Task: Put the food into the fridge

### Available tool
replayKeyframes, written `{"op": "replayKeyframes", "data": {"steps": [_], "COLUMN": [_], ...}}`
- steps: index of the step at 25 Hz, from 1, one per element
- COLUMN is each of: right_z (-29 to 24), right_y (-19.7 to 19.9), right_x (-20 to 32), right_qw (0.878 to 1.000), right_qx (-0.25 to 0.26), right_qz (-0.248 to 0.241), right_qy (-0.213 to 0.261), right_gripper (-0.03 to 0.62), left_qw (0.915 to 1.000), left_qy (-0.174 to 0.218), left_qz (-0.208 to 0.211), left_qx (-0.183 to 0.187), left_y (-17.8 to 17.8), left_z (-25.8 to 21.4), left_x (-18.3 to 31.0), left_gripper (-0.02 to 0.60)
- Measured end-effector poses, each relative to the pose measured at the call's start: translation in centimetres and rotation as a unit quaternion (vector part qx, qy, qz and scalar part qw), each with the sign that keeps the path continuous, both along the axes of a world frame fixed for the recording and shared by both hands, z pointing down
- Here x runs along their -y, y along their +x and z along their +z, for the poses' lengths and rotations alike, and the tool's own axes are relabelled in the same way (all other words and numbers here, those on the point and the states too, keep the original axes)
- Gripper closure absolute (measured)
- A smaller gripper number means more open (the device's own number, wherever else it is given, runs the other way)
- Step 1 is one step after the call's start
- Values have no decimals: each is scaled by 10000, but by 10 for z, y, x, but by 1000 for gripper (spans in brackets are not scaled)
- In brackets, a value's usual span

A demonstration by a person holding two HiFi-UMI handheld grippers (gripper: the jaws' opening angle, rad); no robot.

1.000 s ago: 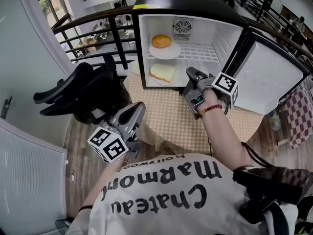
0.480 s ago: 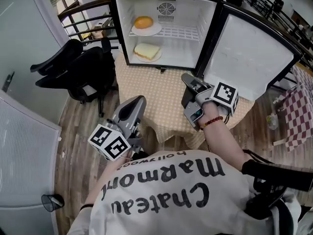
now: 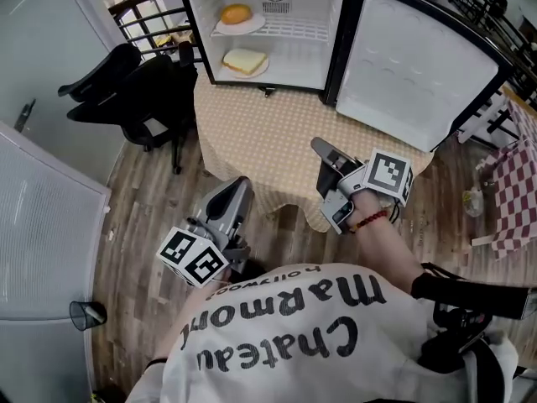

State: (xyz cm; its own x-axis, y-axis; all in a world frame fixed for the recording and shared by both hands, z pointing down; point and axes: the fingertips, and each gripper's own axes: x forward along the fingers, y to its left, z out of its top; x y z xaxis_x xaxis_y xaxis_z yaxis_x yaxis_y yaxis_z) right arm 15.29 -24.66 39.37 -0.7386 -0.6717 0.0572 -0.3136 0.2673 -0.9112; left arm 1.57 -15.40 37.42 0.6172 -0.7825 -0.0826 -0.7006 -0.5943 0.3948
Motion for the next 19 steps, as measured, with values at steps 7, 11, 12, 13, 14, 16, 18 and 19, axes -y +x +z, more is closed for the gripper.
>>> {"op": "replayKeyframes", "data": {"steps": [7, 11, 12, 13, 14, 16, 18, 19], "right_z": [-9, -6, -5, -5, -5, -5, -4, -3], "right_y": [1, 6, 7, 6, 5, 1, -4, -6], "right_x": [-14, -20, -22, -22, -22, -21, -19, -19], "right_qw": [9993, 9991, 9990, 9988, 9987, 9985, 9984, 9984], "right_qx": [-151, -223, -266, -306, -336, -369, -410, -436], "right_qz": [-104, -98, -101, -104, -108, -118, -121, -121], "right_qy": [325, 333, 344, 361, 376, 379, 361, 353], "right_gripper": [579, 579, 579, 579, 579, 579, 579, 579], "left_qw": [9992, 9986, 9984, 9981, 9980, 9980, 9982, 9983], "left_qy": [183, 269, 291, 315, 335, 346, 343, 341], "left_qz": [-308, -429, -459, -486, -504, -499, -468, -451], "left_qx": [151, 167, 175, 185, 192, 192, 180, 173], "left_y": [-3, -4, -4, -6, -7, -11, -13, -14], "left_z": [-11, -13, -13, -14, -15, -16, -16, -16], "left_x": [-20, -29, -31, -31, -31, -28, -26, -24], "left_gripper": [578, 578, 578, 578, 578, 578, 578, 578]}}
